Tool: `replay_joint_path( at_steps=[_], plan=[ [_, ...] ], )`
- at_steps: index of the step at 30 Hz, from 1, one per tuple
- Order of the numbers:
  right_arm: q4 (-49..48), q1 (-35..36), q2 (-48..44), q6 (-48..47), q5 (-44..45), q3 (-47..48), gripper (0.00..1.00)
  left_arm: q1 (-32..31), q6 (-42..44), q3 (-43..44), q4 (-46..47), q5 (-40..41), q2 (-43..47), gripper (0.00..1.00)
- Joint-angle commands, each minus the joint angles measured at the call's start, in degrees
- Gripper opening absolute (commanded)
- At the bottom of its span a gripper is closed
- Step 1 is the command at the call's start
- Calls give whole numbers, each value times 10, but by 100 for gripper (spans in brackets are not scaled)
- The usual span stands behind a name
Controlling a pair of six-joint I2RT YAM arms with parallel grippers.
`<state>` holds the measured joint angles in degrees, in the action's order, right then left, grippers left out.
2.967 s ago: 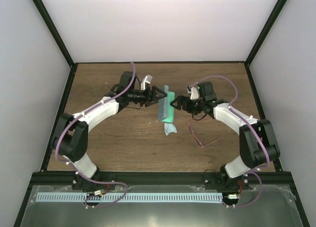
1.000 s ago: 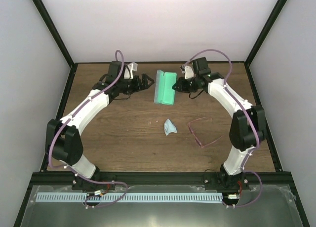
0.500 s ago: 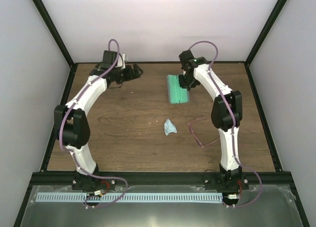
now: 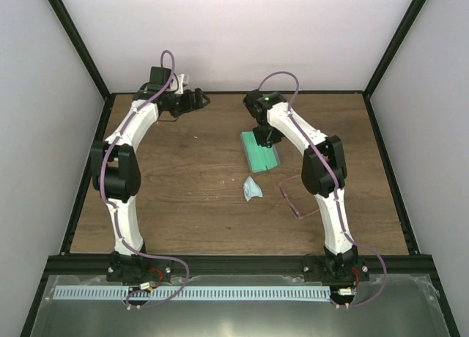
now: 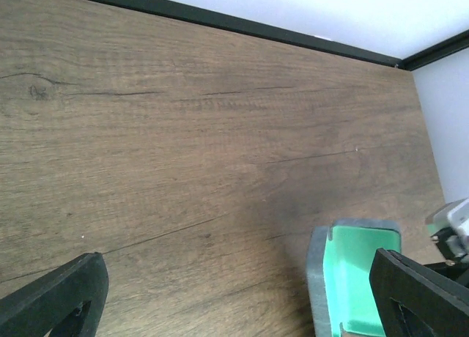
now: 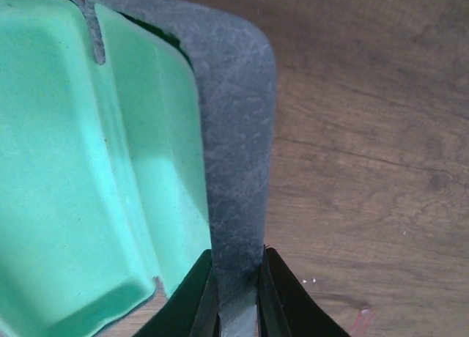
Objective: Organize the sunglasses
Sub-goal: Place the sunglasses case at the center of the board.
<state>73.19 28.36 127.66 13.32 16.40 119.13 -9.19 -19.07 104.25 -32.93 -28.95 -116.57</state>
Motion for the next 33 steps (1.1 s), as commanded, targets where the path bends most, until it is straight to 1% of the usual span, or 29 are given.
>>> replay_joint_path(
  at_steps=[1, 3, 6, 9, 11, 13, 15, 19, 22, 24, 26, 27, 29, 33],
  plan=[
    [14, -3, -18, -3, 32, -6, 9, 17, -2, 6, 0, -39, -6, 100],
    [14, 0, -17, -2, 27, 0, 20, 16, -9, 8, 8, -51, -13, 100],
    [14, 8, -11, -2, 23, 12, 26, 15, -19, 9, 12, -68, -26, 100],
    [13, 21, -6, 4, 20, 15, 38, 13, -18, -1, 14, -71, -27, 100],
    [12, 29, -4, 12, 19, 40, 42, 13, -15, -11, 16, -66, -20, 100],
    [3, 35, -6, 26, 18, 51, 42, 14, -13, -17, 17, -63, -20, 100],
    [-28, 34, -20, 46, 1, 41, 42, 14, -13, -17, 16, -65, -24, 100],
    [-85, 14, -39, 78, -81, -9, 41, 14, -19, -3, 16, -74, -40, 100],
    [-144, 0, -55, 81, -131, -57, 38, 14, -23, 2, 16, -77, -47, 100],
    [-170, -3, -52, 80, -158, -73, 29, 16, -25, -1, 16, -78, -49, 100],
    [-192, -3, -44, 79, -184, -84, 17, 17, -25, -2, 15, -78, -49, 100],
    [-200, -3, -39, 81, -198, -89, 13, 18, -25, -2, 15, -77, -49, 100],
    [-221, -3, -29, 85, -225, -104, 9, 22, -25, -1, 15, -79, -50, 100],
    [-258, -2, -19, 86, -261, -136, 6, 31, -29, 3, 15, -86, -53, 100]
  ],
)
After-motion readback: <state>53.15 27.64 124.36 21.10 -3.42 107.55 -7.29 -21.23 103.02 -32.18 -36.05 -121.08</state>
